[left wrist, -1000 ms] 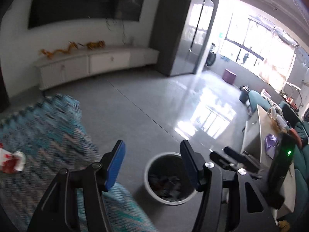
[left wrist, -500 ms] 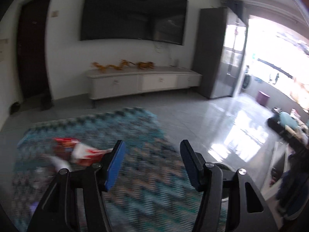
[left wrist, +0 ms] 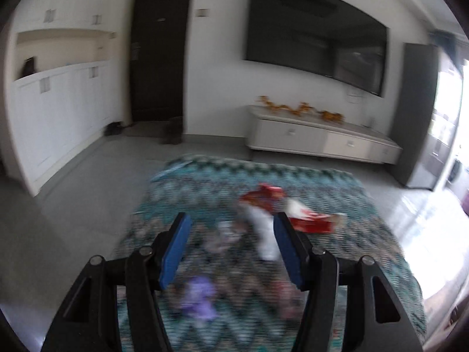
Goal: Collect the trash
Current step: 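Move both open tools back over the table, then grasp the purple plastic with the left tool while the right tool grasps a clear plastic bag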
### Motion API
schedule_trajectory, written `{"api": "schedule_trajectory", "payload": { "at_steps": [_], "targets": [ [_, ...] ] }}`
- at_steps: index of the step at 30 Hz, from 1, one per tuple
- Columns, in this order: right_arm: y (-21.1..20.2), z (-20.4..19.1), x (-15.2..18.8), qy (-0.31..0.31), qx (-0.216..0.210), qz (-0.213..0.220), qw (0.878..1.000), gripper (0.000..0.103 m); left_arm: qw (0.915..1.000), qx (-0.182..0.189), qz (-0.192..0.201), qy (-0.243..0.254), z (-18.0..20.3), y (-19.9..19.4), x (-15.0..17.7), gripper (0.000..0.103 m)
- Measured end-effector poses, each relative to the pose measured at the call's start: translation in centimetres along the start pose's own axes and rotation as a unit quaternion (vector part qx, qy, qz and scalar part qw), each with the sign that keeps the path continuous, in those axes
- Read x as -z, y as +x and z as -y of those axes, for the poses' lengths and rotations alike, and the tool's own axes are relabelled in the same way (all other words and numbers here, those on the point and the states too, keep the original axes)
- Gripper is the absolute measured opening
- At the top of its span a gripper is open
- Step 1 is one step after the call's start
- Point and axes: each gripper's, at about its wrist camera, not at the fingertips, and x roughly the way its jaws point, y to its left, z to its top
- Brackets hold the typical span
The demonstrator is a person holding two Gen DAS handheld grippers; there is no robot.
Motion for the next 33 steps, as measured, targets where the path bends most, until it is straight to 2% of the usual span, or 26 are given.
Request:
{"api": "schedule_trajectory", "payload": {
  "at_steps": [4, 8, 23, 33],
  "targets": [
    [0.4, -1.3, 0.0, -0.010, 0.003, -0.006, 1.000, 0.090, 0.9993, -0.024, -0.006, -0.029, -3.4, 0.9, 0.3, 0.058],
    [1.1, -2.3, 0.1, -0.019, 0.005, -0.019, 1.000, 0.090, 0.9988, -0.029, -0.011, -0.038, -4.6, 1.4, 1.1, 0.061],
    [3.5, -5.6, 1.2, -0.046, -0.005, -0.054, 0.997, 0.091, 0.9982, -0.029, -0.031, -0.043, -5.7, 2.5, 2.3, 0.063],
    [5.6, -7.2, 2.7, -0.054, -0.033, -0.084, 0.994, 0.091, 0.9979, -0.019, -0.055, -0.029, -5.1, 3.6, 3.2, 0.063]
  ]
}}
